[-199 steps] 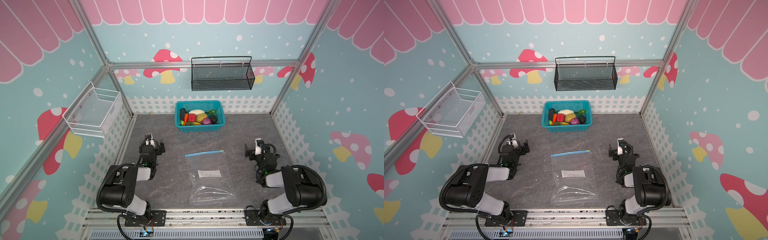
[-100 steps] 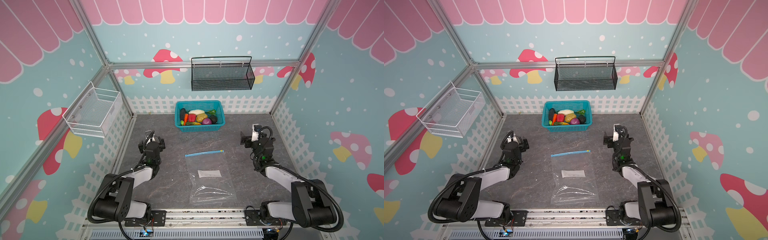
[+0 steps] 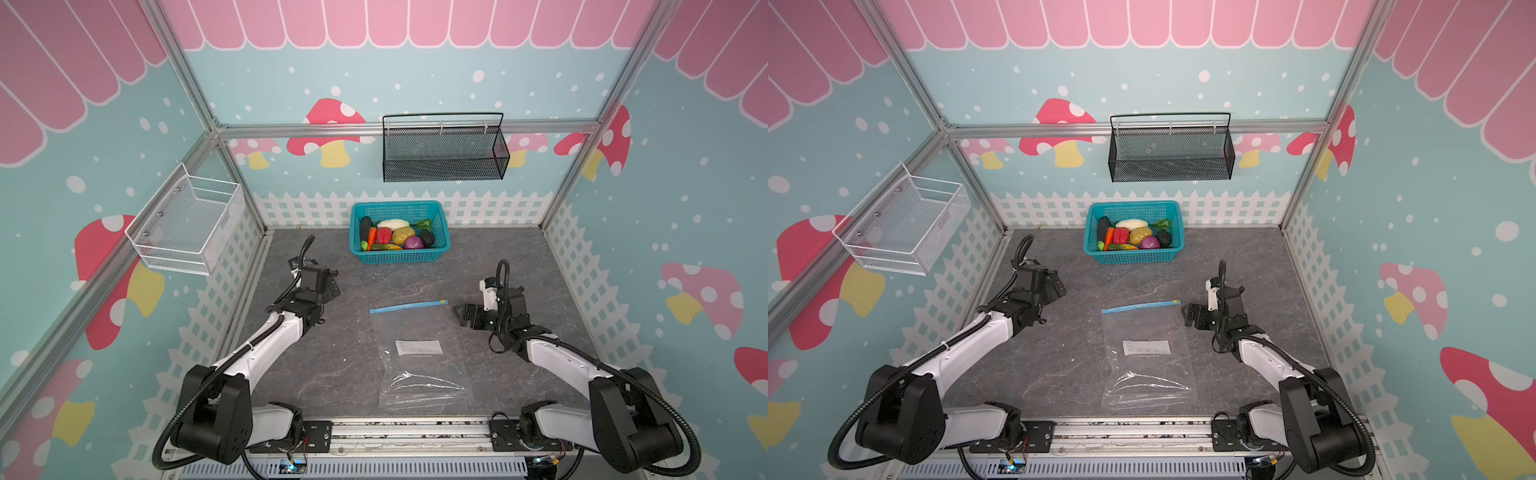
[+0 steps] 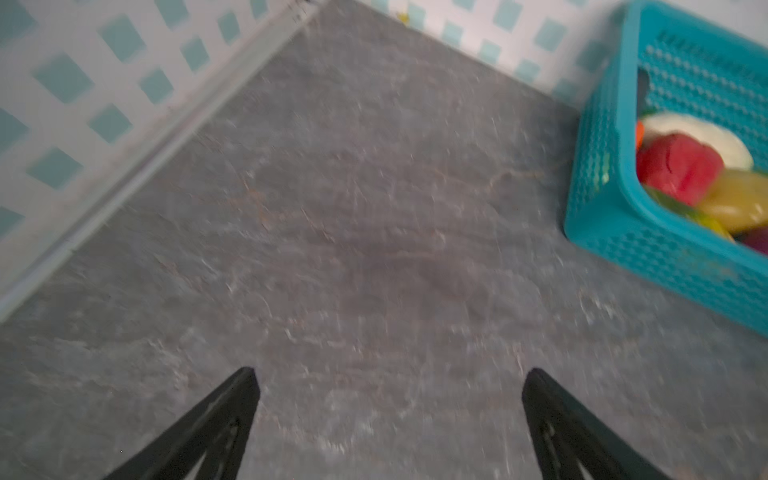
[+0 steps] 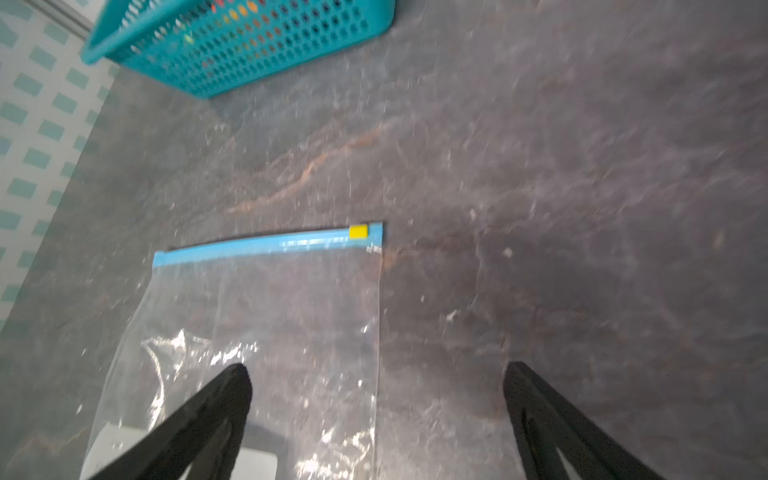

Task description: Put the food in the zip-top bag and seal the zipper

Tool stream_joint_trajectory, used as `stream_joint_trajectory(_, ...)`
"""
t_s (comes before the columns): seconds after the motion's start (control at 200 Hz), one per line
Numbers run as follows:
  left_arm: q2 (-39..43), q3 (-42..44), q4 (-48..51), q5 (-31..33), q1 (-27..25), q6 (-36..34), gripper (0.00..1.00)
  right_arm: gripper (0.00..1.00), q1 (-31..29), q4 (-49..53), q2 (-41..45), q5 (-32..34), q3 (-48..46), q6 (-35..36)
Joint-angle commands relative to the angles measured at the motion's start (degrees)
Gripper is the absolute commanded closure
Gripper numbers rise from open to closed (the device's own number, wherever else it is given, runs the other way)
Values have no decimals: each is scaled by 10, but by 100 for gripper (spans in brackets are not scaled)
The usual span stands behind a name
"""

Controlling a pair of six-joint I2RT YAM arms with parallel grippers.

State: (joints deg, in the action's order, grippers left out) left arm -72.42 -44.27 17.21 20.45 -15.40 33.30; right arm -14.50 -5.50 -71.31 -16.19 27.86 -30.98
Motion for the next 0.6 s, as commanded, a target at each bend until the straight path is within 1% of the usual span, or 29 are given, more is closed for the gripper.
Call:
stream_joint_trajectory(0.0,48,38,17,-146,-40,27,0,2,-15,74,29,-56,-10,-24)
stream_joint_trajectory(0.095,66,79,-23,-236,-65,41,0,2,-25,123,47,-57,-5,-18)
stream_joint_trajectory(0.155,69,93,-27,-262,-78,56,2,2,-28,155,59,-48,-6,-17)
stream_joint_trajectory(0.165,69,95,-28,-265,-90,58,2,2,-29,159,61,-46,-6,-18)
stream_joint_trajectory(0.26,72,112,-33,-285,-132,73,4,2,-31,193,81,-53,-14,-18)
stream_joint_trajectory(0.355,74,124,-50,-303,-157,83,4,2,-32,208,94,-71,-23,-19)
stream_joint_trajectory(0.465,62,126,-75,-326,-172,87,4,2,-35,213,96,-90,-31,-20)
stream_joint_trajectory(0.545,44,121,-90,-338,-179,88,4,0,-37,213,95,-99,-40,-20)
stream_joint_trajectory(0.595,33,119,-97,-341,-182,94,4,1,-38,212,94,-104,-44,-23)
